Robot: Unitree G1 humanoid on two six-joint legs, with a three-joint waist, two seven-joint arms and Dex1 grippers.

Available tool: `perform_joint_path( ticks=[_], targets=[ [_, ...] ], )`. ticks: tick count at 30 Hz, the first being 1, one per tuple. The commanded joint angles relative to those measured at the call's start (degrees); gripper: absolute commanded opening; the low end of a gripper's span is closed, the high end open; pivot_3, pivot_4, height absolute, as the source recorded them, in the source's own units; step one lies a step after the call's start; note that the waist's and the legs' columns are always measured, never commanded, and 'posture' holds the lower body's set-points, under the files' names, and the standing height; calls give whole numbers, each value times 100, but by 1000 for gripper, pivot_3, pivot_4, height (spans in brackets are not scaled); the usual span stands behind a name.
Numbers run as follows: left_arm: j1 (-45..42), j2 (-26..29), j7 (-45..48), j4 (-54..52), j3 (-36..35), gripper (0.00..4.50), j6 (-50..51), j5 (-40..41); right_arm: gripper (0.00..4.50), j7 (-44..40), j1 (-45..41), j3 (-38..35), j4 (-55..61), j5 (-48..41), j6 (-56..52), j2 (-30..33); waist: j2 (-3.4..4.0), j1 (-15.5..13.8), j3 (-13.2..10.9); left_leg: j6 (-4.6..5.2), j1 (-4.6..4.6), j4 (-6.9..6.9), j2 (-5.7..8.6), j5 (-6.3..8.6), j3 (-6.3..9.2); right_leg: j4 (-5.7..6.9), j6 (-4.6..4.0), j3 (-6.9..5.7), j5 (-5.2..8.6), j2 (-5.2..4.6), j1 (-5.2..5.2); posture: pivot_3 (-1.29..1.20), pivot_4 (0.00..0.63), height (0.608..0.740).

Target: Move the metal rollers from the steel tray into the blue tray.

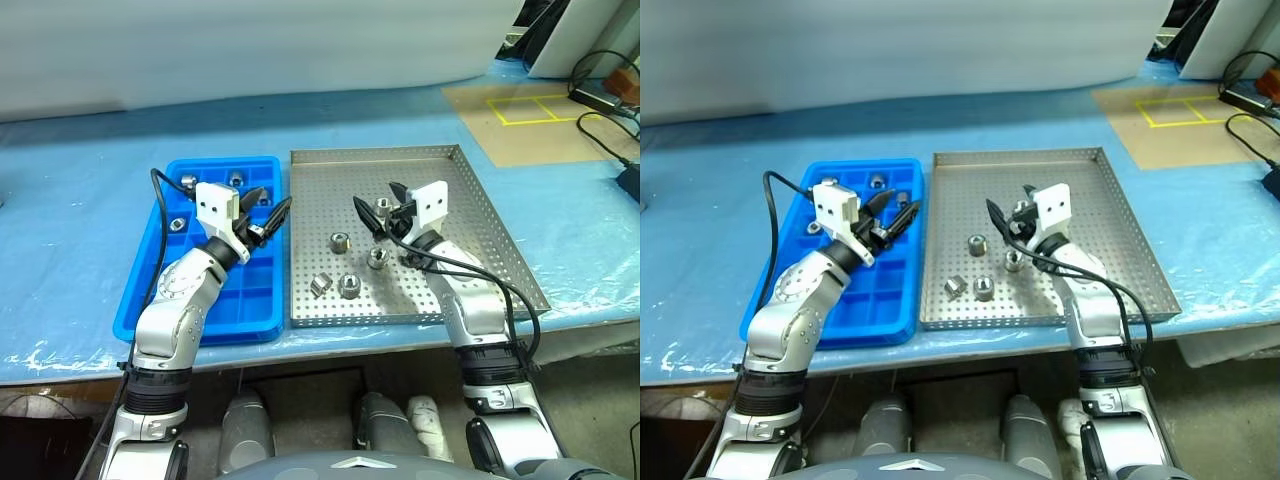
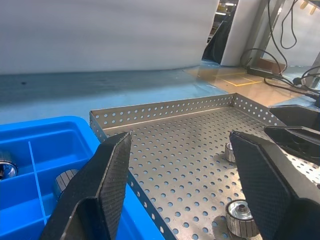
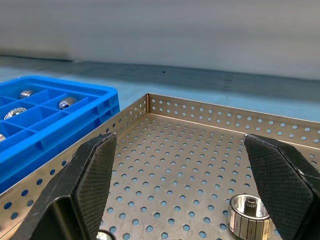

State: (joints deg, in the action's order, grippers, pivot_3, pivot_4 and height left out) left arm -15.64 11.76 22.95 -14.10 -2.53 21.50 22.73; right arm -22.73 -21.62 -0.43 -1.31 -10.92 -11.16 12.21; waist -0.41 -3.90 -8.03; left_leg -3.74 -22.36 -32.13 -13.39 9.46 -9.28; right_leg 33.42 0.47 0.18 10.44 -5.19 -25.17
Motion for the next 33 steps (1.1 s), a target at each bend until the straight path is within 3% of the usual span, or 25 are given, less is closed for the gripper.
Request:
perform_joint_path(
  ticks=[1, 22, 33],
  targets=[
    [-108, 12, 24, -148, -9, 3337, -33, 58, 4272, 22, -56, -63, 283, -46, 20, 24, 0, 0, 0, 0, 0, 0, 0, 0, 0, 0, 0, 0, 0, 0, 0, 24, 150, 740],
    [-113, -59, -14, -51, -52, 3337, -134, 14, 4272, -75, -174, -77, 269, -70, -18, 147, 0, -2, 0, 0, 0, 0, 1, 0, 0, 0, 0, 0, 0, 0, 0, 32, 150, 740],
    [-543, 405, 428, 332, -240, 3337, -74, 151, 4272, -57, -102, -103, 435, -90, -77, 171, 0, -2, 0, -2, 2, 0, 1, -1, 0, 3, 0, 1, 0, 0, 0, -2, 150, 740]
  ],
)
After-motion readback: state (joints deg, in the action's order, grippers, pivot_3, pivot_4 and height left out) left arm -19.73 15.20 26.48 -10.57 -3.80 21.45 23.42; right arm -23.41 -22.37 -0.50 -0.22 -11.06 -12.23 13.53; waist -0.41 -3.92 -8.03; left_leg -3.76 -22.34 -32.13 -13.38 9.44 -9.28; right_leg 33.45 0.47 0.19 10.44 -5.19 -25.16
